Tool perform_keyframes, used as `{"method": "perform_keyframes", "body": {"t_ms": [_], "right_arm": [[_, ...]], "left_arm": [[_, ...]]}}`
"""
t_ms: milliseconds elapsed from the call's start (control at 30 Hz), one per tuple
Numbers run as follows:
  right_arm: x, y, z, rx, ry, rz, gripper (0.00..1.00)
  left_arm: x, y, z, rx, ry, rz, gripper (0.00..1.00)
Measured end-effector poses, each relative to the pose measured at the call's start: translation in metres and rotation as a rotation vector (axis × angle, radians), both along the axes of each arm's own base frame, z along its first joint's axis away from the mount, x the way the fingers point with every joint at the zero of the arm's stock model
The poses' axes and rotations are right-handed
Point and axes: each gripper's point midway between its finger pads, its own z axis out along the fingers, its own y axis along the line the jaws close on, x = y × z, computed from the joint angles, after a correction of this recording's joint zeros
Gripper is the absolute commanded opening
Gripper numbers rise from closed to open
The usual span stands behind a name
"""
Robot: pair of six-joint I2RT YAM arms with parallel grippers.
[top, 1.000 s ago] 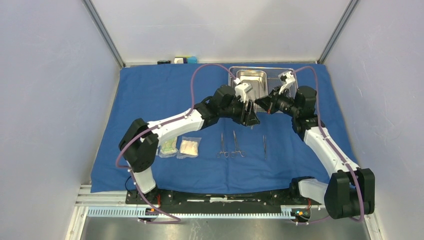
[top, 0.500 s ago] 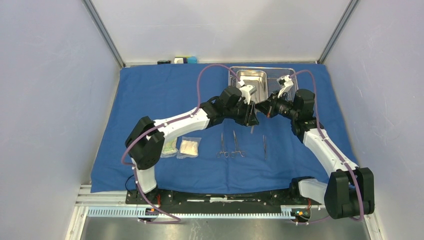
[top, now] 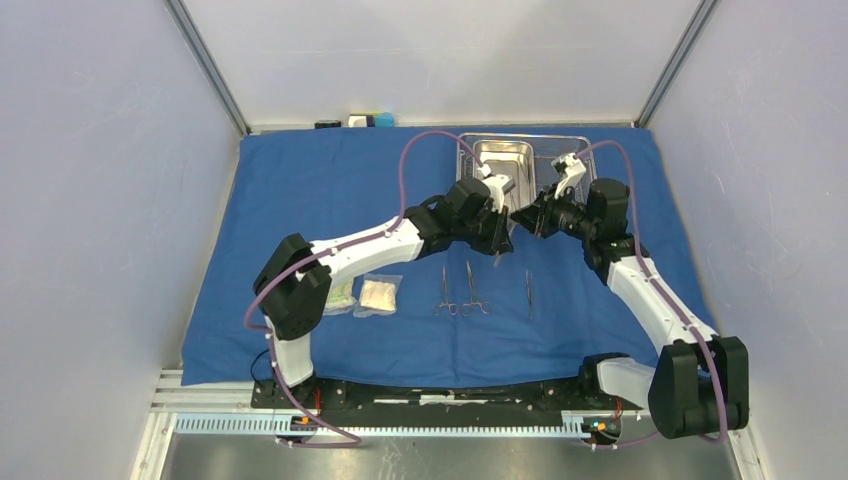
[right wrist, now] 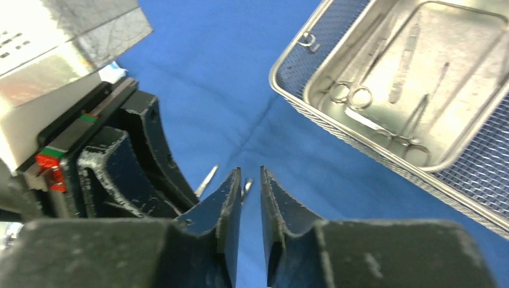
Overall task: Open and lay out the surgical kit
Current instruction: Place the medical item in the surgical kit.
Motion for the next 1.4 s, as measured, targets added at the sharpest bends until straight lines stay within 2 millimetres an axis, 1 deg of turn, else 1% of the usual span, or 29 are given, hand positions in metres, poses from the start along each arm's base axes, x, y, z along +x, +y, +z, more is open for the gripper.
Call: {"method": "perform_keyframes", "body": {"t_ms": [33, 133, 233, 333, 433, 500, 600, 700, 800, 1000, 1067, 1133, 1267, 1400], "right_arm": [[0.001, -0.003, -0.002, -0.015, 0.002, -0.008, 0.37], [0.007, -0.014, -0.002, -0.054, 0.000, -0.046, 0.49], [0.018, -0.032, 0.007, -0.105, -0.029, -0.109, 0.59], [0.029, -0.055, 0.024, -0.154, -0.078, -0.188, 0.65], [0.034, -0.078, 0.038, -0.199, -0.116, -0.263, 0.67], [0.035, -0.093, 0.042, -0.225, -0.128, -0.311, 0.67], [0.033, -0.114, 0.040, -0.256, -0.117, -0.367, 0.67], [0.031, -0.130, 0.037, -0.272, -0.100, -0.408, 0.68], [0.027, -0.143, 0.033, -0.281, -0.085, -0.442, 0.68], [0.017, -0.160, 0.022, -0.300, -0.059, -0.477, 0.68], [0.015, -0.163, 0.017, -0.304, -0.050, -0.482, 0.68], [0.011, -0.165, 0.011, -0.310, -0.041, -0.483, 0.68], [0.004, -0.170, 0.005, -0.323, -0.036, -0.494, 0.68], [-0.001, -0.175, 0.008, -0.332, -0.052, -0.509, 0.68]], "left_arm": [[-0.001, -0.001, -0.001, 0.010, -0.003, 0.006, 0.11], [-0.005, -0.002, -0.006, 0.041, -0.001, 0.020, 0.11], [-0.011, -0.005, -0.015, 0.081, 0.017, 0.040, 0.09], [-0.016, -0.014, -0.027, 0.120, 0.050, 0.056, 0.07], [-0.021, -0.024, -0.043, 0.165, 0.093, 0.073, 0.07], [-0.026, -0.030, -0.054, 0.193, 0.127, 0.082, 0.08], [-0.034, -0.039, -0.072, 0.239, 0.177, 0.106, 0.10], [-0.040, -0.050, -0.086, 0.280, 0.214, 0.134, 0.11], [-0.045, -0.062, -0.092, 0.297, 0.247, 0.158, 0.15], [-0.048, -0.089, -0.083, 0.292, 0.258, 0.223, 0.18], [-0.054, -0.098, -0.083, 0.290, 0.268, 0.227, 0.18], [-0.060, -0.105, -0.087, 0.299, 0.277, 0.232, 0.20], [-0.067, -0.110, -0.100, 0.335, 0.280, 0.259, 0.21], [-0.070, -0.106, -0.113, 0.380, 0.282, 0.289, 0.21]]}}
